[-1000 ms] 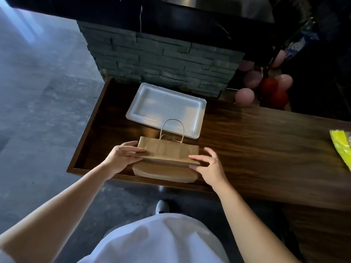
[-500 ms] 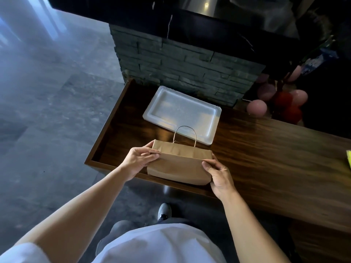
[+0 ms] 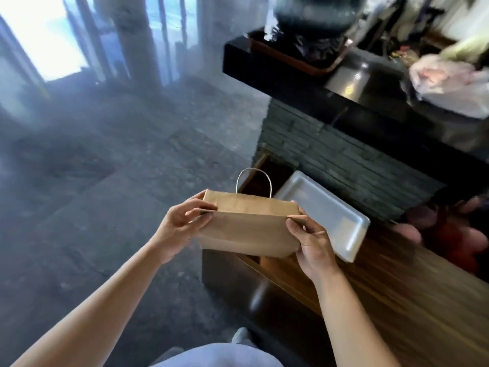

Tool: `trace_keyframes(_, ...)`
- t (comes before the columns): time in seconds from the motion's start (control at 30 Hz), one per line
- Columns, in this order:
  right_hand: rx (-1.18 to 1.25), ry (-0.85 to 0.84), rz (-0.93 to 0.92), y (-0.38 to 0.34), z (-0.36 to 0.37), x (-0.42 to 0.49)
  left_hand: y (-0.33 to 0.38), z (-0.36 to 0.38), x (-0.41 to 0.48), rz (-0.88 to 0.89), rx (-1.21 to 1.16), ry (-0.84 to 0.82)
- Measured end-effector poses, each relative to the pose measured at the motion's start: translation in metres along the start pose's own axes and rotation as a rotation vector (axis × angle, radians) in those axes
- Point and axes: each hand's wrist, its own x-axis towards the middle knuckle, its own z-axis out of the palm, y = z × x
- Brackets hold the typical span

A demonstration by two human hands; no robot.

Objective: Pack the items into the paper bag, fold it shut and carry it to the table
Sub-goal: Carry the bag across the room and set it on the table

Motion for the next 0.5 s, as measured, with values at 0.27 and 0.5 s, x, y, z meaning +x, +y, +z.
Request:
trace_keyframes(0.27, -0.012, -0.554, 0.178, 0.069, 0.235, 0.033, 0.035, -0.194, -0.137, 0.087, 0.055, 0.537)
trace_keyframes(0.5, -0.115, -1.076, 0.393, 0.151, 0.461, -0.027, 0.039, -0.282, -0.310, 0.206, -0.095, 1.157)
